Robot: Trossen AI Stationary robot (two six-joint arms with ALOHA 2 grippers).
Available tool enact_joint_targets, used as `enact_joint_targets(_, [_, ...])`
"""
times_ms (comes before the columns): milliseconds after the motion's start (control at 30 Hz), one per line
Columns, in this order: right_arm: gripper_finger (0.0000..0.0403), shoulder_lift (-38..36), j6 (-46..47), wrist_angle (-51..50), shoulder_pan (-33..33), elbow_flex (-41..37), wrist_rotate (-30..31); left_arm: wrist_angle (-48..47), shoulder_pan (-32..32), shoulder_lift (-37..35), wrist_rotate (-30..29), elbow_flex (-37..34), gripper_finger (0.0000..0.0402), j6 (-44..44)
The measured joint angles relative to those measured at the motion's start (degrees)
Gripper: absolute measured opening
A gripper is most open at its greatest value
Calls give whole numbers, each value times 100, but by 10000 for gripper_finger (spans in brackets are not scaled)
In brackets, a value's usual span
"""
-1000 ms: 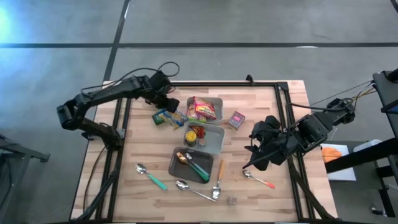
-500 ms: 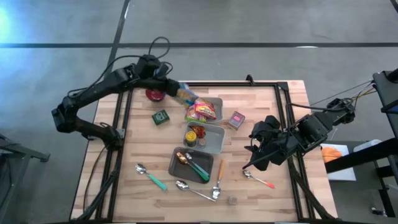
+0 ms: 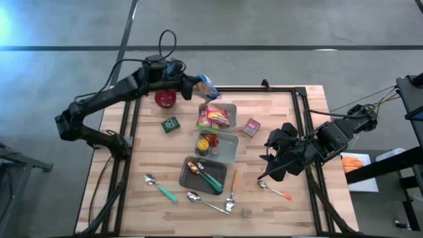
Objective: Pick & Place Food Item
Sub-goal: Put the blue noodle pack into the top gray bin
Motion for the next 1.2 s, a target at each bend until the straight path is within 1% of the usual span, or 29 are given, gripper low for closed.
enact_joint_targets(133, [221,0,0,1,0,0,7,759,-162,69,3,-291,0,513])
enact_joint_targets(200, [221,0,0,5,0,0,9,915,-213,202,13,-333,0,544])
enact_joint_targets(400, [221,0,0,57,0,0,9,1479,-358,900,13,-337,0,394])
enact_joint_targets(633, [221,0,52,155,0,-78,9,2269,-495,1731,49,-337,0,614])
enact_joint_targets(733, [221,0,171,156,0,-186,9,2433,-495,2044,91,-247,0,712])
enact_joint_targets(933, [221,0,290,285,9,-452,-60,2408,-617,2580,153,-79,0,1343])
enact_joint_targets(1200, [221,0,120,580,77,-514,-166,2337,-734,2911,126,-81,0,2029])
